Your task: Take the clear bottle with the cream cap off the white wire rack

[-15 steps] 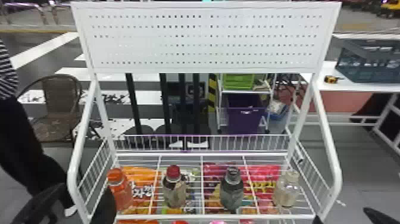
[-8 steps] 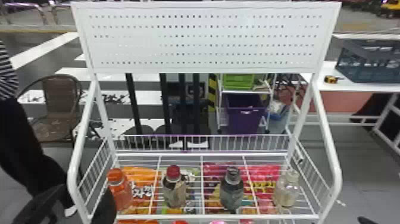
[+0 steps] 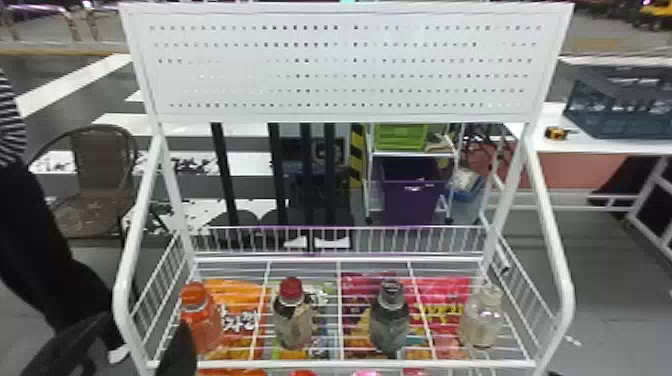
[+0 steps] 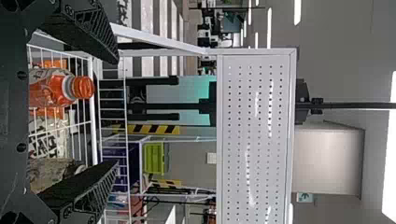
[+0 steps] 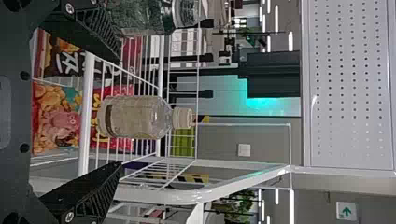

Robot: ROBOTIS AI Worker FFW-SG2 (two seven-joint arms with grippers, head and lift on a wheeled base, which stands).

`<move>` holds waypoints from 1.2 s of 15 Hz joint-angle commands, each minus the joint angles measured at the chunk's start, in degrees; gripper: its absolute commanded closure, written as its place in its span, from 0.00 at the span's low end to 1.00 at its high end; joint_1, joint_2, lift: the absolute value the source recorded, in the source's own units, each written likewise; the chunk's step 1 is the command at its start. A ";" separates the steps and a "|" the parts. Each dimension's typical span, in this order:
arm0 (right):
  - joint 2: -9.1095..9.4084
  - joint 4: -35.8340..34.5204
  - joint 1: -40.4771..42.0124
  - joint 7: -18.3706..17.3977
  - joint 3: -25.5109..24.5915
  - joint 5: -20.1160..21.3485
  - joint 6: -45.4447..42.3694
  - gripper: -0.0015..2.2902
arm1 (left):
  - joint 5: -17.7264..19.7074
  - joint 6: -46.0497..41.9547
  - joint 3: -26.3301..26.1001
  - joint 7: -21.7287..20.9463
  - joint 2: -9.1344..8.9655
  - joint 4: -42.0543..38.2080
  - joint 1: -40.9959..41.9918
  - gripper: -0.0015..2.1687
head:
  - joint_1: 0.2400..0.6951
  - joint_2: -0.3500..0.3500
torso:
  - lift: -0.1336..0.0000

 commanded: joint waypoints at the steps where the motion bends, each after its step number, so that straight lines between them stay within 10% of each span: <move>1: 0.23 8.81 -6.01 -0.60 0.91 0.43 -6.02 0.05 | -0.29 0.74 -0.17 0.05 -0.07 -0.16 0.23 0.06 | 0.57 0.50 | 1.00; 18: 0.23 25.16 -23.50 -7.46 2.94 3.41 -2.85 0.05 | -1.87 1.79 -2.28 -0.04 0.19 0.81 0.76 0.06 | 0.57 0.50 | 1.00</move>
